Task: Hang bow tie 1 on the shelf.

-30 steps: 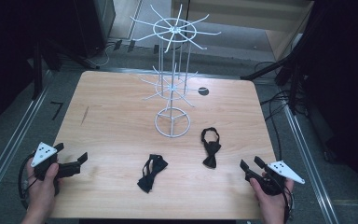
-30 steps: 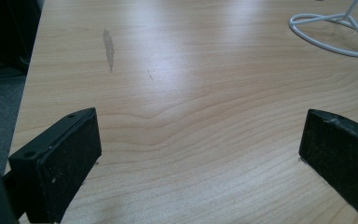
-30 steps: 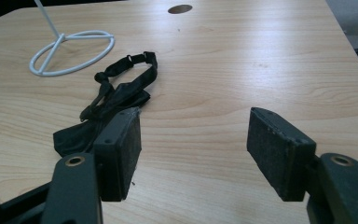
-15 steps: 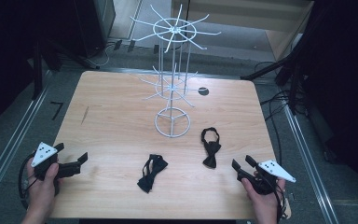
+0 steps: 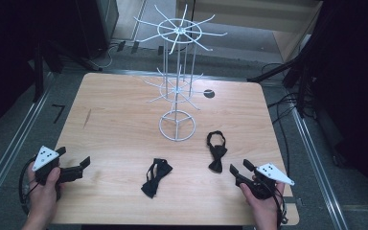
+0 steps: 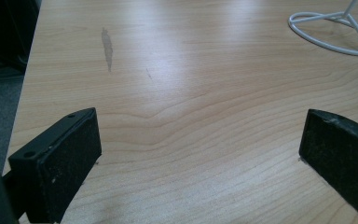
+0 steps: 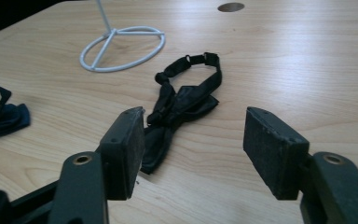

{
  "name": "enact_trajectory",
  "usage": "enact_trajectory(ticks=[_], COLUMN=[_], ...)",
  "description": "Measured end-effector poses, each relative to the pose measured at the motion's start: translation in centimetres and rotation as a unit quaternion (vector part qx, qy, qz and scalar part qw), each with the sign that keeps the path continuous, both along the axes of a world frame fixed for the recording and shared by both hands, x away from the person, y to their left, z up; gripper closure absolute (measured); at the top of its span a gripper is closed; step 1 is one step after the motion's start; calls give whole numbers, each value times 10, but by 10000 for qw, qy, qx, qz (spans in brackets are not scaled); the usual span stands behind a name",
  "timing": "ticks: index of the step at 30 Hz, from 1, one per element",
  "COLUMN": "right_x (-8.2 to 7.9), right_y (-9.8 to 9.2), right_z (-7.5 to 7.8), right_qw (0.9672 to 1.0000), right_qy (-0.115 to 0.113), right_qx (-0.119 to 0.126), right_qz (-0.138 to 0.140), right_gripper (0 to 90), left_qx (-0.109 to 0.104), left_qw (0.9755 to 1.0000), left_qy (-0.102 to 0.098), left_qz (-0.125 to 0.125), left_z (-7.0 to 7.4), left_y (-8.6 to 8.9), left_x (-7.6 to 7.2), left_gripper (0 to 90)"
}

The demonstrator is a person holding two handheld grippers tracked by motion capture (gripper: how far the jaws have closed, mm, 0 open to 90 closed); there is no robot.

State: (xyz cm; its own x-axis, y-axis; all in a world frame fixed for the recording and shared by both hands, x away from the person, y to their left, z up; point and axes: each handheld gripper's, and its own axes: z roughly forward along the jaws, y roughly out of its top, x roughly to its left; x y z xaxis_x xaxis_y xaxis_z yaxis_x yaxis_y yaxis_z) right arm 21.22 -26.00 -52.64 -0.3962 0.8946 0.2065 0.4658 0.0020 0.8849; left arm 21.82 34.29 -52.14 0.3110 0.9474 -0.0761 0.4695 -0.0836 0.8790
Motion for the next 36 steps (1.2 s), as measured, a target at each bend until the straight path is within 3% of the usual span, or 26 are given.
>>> enact_trajectory(ticks=[17,28,36], right_x=[8,13,17], right_y=[39,68,90], right_z=[2,3,4], right_qw=[9988,9971,9953], right_qy=[0,-50,-74], right_qx=[91,-91,-70], right_qz=[491,748,961], right_gripper=[422,418,418], left_qx=[-27,-39,-47], left_qw=[10000,10000,10000], left_qy=[0,6,7], left_qz=[17,15,11], left_z=[0,0,0], left_y=[1,1,1], left_x=[0,0,0], left_gripper=[0,0,0])
